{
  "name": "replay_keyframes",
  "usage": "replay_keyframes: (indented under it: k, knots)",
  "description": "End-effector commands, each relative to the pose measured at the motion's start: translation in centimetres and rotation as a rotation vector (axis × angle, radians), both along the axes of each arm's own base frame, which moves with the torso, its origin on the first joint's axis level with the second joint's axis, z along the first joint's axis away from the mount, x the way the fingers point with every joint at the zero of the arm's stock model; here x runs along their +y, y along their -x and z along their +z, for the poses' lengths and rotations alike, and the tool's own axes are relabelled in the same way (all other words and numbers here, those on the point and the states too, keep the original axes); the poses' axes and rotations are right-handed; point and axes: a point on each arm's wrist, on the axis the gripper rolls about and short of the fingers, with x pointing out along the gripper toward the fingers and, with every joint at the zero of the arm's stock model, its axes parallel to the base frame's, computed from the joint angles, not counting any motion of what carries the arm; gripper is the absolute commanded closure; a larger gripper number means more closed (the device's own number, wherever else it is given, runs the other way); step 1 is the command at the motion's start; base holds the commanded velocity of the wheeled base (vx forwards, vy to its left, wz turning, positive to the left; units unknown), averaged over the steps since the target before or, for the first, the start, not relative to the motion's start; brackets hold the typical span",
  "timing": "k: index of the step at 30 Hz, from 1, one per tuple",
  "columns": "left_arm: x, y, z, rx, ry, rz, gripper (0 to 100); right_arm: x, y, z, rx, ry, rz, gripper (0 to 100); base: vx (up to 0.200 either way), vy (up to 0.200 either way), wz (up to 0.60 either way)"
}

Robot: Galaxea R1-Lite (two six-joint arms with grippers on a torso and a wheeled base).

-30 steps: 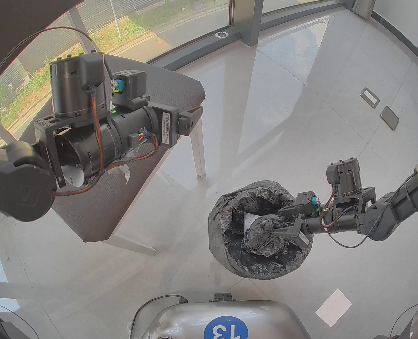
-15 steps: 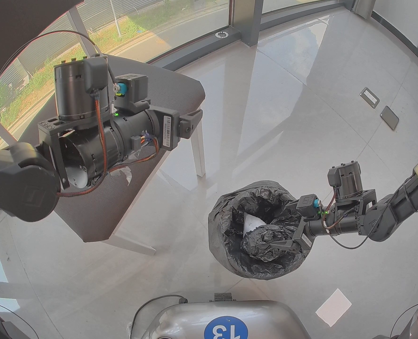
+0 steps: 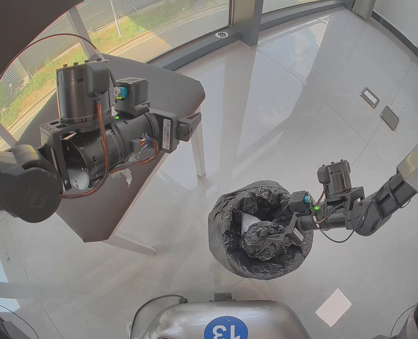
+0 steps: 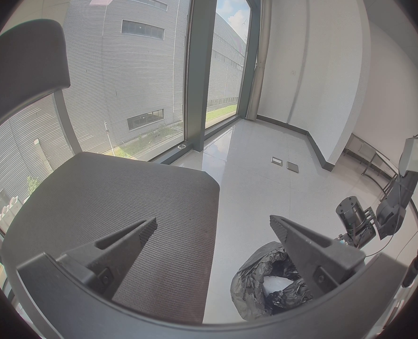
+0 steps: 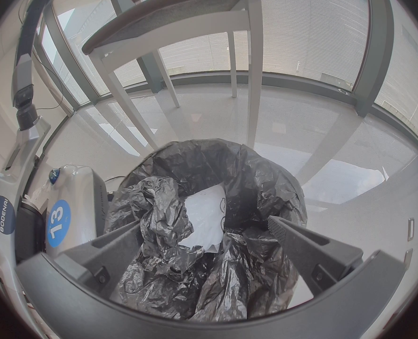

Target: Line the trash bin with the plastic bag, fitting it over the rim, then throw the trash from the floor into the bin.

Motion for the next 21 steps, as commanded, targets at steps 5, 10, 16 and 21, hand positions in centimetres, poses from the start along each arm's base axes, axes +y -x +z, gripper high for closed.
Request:
replay_keyframes:
  k: [5,10,16,21]
  knots:
    - [0.1,-0.3,-0.1,-0.002,-0.001,0.007,0,-0.1,-1.9,-2.4,0.028,0.010,-0.017,0,0.000,0.000,0.00]
    - [0.2,-0.3,-0.1,-0.004,-0.001,0.010,0,-0.2,-1.8,-0.9,-0.011,-0.004,-0.018,0,0.000,0.000,0.00]
    - [0.4,-0.2,-0.1,0.004,0.004,0.016,0,-0.7,-0.2,4.3,-0.125,-0.048,-0.016,0,0.000,0.000,0.00]
    - [0.5,0.0,-0.8,0.025,-0.004,0.016,0,-1.5,2.2,7.8,-0.200,-0.078,-0.018,0,0.000,0.000,0.00]
